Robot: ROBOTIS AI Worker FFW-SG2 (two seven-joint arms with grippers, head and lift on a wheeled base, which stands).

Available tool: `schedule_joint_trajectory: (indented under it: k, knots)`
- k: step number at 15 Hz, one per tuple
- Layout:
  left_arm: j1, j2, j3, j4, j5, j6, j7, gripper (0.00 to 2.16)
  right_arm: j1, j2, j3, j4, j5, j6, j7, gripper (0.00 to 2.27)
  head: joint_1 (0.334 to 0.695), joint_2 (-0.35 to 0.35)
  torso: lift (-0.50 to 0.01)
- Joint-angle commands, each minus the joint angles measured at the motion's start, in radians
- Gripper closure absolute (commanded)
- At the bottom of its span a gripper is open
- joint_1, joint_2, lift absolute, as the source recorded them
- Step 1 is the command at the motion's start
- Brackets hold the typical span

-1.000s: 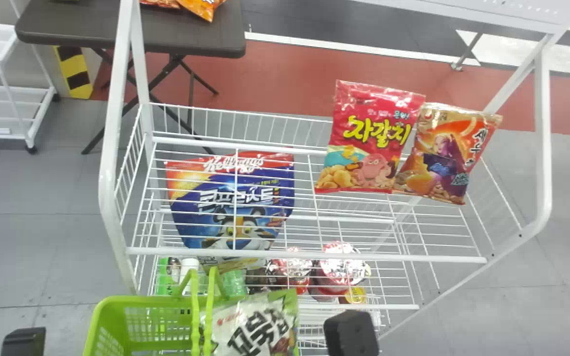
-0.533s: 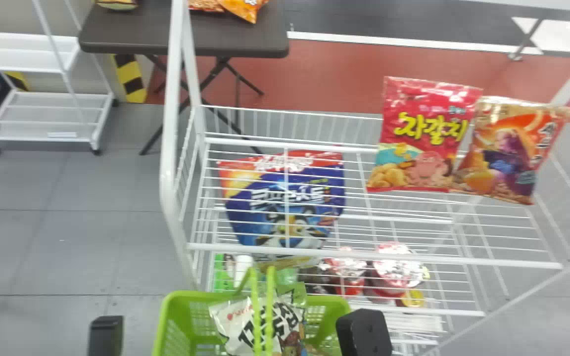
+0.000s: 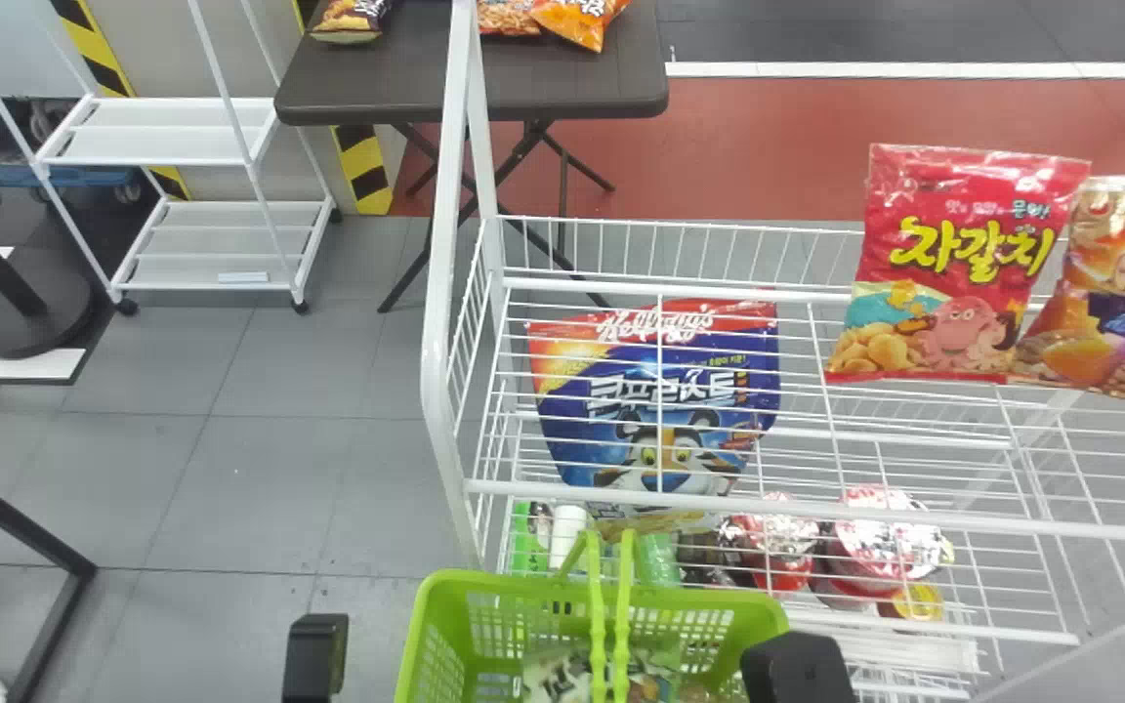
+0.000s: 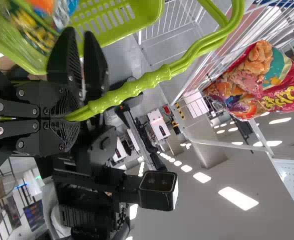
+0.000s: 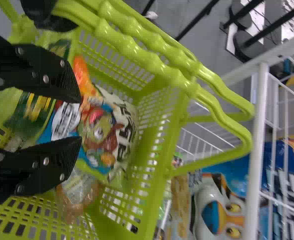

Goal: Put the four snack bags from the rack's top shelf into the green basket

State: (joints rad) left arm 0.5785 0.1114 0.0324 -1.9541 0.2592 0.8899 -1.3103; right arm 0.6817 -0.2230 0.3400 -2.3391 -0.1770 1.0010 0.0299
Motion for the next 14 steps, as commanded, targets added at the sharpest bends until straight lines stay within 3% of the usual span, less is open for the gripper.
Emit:
schedule_joint_trajectory:
  k: [1,5,8,11,14]
  knots:
    - [0.000,0.001,0.000,0.000,0.000,-0.001,-0.001,2.12,0.025,-0.001,-0.033,-0.008,0.067,-0.164,-0.015,0.05,0.695,-0.033,0.000]
    - [0.003,0.001,-0.006,0.001,0.000,-0.001,-0.001,2.12,-0.019,0.007,-0.113,0.090,0.120,-0.621,-0.114,0.05,0.695,-0.137,0.000]
    - [0.003,0.001,-0.008,0.001,-0.002,-0.001,-0.001,2.12,-0.143,0.011,-0.174,0.241,0.137,-0.864,-0.254,0.07,0.695,-0.237,0.000]
    - [0.004,0.007,-0.008,-0.003,-0.002,-0.001,-0.001,2.12,-0.281,0.047,-0.277,0.380,0.140,-0.879,-0.268,0.09,0.695,-0.335,0.000]
    - [0.006,0.007,-0.008,-0.003,-0.002,-0.001,-0.001,2.12,-0.410,0.047,-0.349,0.485,0.148,-0.857,-0.246,0.09,0.695,-0.350,0.000]
